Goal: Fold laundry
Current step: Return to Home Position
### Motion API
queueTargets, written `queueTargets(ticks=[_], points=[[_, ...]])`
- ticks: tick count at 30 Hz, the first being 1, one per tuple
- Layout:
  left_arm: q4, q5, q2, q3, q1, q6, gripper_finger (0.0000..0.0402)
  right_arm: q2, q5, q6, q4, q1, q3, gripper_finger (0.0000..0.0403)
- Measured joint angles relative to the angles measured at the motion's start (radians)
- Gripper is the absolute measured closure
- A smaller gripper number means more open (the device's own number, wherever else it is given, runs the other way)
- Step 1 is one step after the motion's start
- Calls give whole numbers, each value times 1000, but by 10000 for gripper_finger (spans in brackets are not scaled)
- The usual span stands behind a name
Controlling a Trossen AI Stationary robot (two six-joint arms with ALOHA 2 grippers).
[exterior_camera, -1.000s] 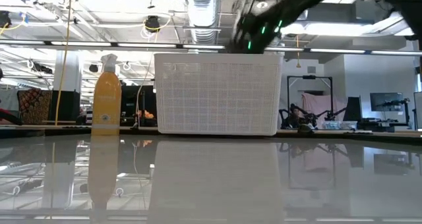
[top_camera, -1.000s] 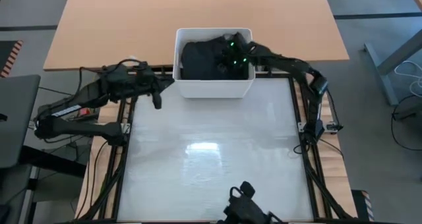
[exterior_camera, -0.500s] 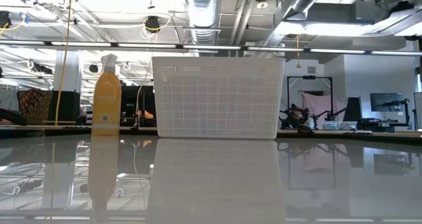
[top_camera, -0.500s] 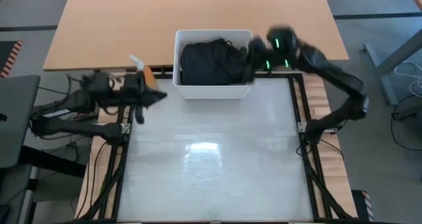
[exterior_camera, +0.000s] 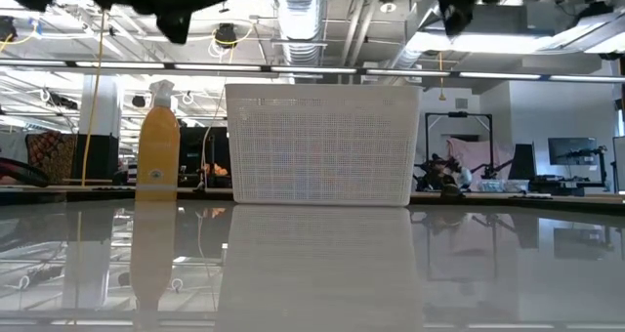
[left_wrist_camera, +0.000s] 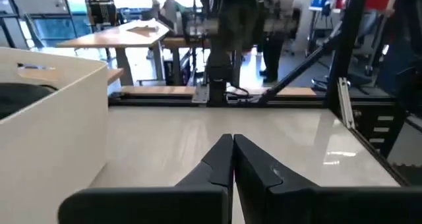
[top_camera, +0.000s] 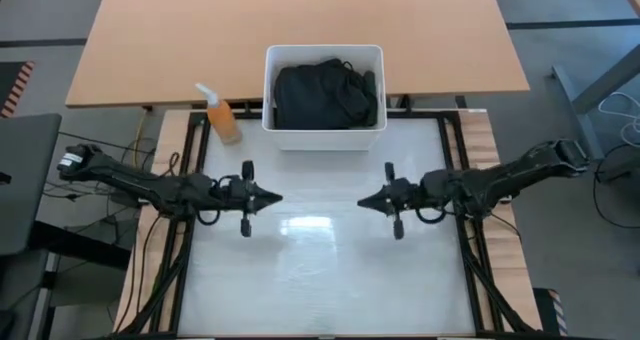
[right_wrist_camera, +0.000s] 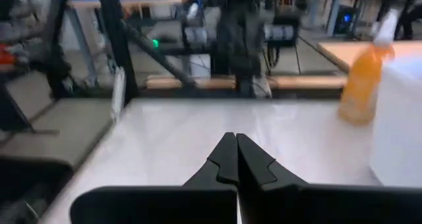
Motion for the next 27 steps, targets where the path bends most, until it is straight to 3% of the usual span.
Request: queueTargets(ticks=[4, 9, 13, 16, 21, 27], points=[[51, 8, 4, -88, 5, -2, 401, -7, 6, 43, 188, -10, -161, 391], [208, 26, -50, -226, 83, -27, 401, -5, -22, 113, 206, -110, -271, 391], [235, 166, -120, -305, 195, -84, 401, -28, -164, 121, 269, -234, -326, 391], [227, 208, -185, -345, 269, -96, 401, -54, -238, 130, 293, -321, -365, 391], [212, 280, -300, -431, 356, -124, 401, -142, -211, 175, 308, -368, -465, 391], [2, 320, -454, -447, 382, -138, 401, -307, -124, 211, 298, -331, -594, 391]])
